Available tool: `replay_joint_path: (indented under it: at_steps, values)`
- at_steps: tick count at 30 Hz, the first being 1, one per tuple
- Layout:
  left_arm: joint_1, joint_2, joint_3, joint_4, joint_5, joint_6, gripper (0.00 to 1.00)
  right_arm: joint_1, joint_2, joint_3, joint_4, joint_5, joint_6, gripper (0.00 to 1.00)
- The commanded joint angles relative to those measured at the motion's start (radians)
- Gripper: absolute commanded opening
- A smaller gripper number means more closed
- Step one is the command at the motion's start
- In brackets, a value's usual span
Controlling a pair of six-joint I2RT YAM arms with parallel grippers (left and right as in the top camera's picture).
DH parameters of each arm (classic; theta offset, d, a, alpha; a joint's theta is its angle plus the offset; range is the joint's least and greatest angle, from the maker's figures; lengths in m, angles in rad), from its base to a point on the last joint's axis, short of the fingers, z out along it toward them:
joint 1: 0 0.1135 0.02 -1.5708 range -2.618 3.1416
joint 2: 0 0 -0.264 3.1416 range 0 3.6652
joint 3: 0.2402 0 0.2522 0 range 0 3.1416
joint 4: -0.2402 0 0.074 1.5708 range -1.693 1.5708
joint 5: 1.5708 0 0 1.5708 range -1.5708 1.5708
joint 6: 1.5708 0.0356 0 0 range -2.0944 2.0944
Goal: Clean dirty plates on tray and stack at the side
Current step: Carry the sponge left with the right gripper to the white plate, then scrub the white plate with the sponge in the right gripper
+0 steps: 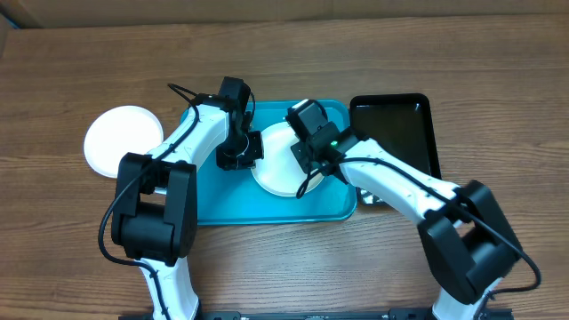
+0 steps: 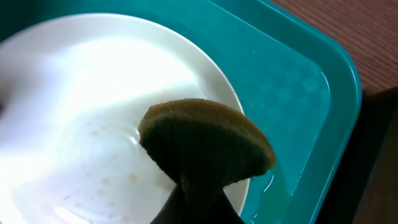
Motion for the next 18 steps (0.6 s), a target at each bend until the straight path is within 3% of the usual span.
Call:
replay_joint_path:
  at_steps: [1, 18]
  values:
    - [-0.008, 0.025, -0.019, 0.004, -0.022, -0.003, 0.04, 0.008, -0.009, 0.013, 0.028, 0.110, 0.000, 0.04]
    - [-0.008, 0.025, -0.019, 0.003, -0.022, -0.003, 0.04, 0.010, 0.161, 0.012, 0.053, 0.164, -0.002, 0.04]
